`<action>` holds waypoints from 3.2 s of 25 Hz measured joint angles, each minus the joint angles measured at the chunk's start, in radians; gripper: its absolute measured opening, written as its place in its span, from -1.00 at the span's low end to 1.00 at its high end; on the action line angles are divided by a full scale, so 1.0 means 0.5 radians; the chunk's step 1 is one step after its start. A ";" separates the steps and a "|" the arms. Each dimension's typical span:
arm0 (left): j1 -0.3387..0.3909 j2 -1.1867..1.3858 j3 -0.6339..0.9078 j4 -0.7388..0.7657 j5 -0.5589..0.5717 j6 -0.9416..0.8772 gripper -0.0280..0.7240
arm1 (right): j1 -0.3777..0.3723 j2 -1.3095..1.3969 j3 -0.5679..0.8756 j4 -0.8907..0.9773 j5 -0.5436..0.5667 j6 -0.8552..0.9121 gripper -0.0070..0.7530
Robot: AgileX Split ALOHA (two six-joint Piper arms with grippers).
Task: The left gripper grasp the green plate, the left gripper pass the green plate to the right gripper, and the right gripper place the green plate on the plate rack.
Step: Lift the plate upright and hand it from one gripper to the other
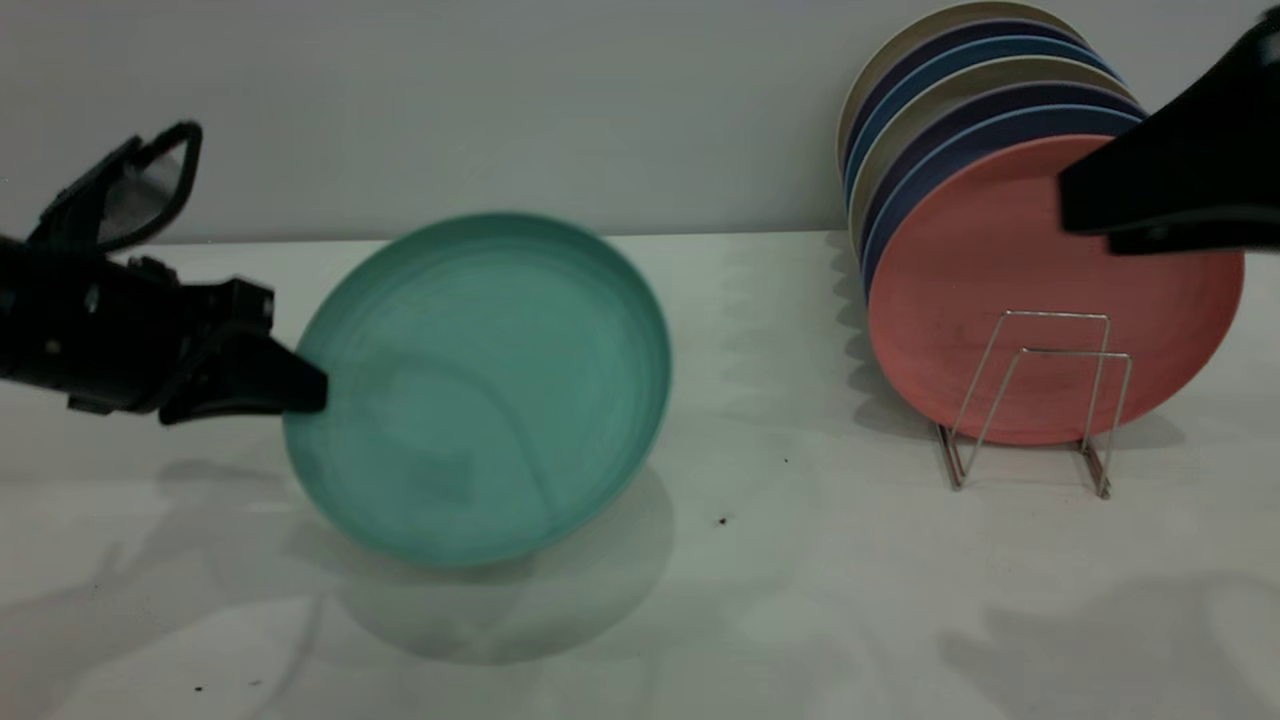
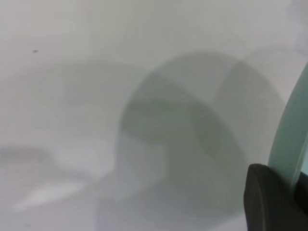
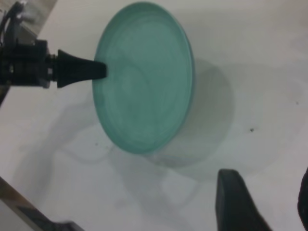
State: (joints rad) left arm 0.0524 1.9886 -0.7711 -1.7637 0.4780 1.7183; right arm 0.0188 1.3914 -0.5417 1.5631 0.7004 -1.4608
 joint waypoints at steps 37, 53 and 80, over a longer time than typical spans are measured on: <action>-0.360 -0.038 0.000 0.010 0.081 -0.130 -0.89 | 0.342 1.010 -0.360 0.421 0.234 -0.738 -0.09; -0.360 -0.038 0.000 0.019 0.258 -0.141 -0.89 | 0.360 1.181 -0.418 0.427 0.328 -0.627 -0.40; -0.355 -0.044 0.000 0.239 0.756 -0.358 0.14 | 0.361 1.183 -0.418 0.436 0.317 -0.694 -0.83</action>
State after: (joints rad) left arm -0.1249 1.9668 -0.7711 -1.6441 0.8562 1.5391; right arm 0.1994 1.9830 -0.7507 1.7812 0.8588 -1.8078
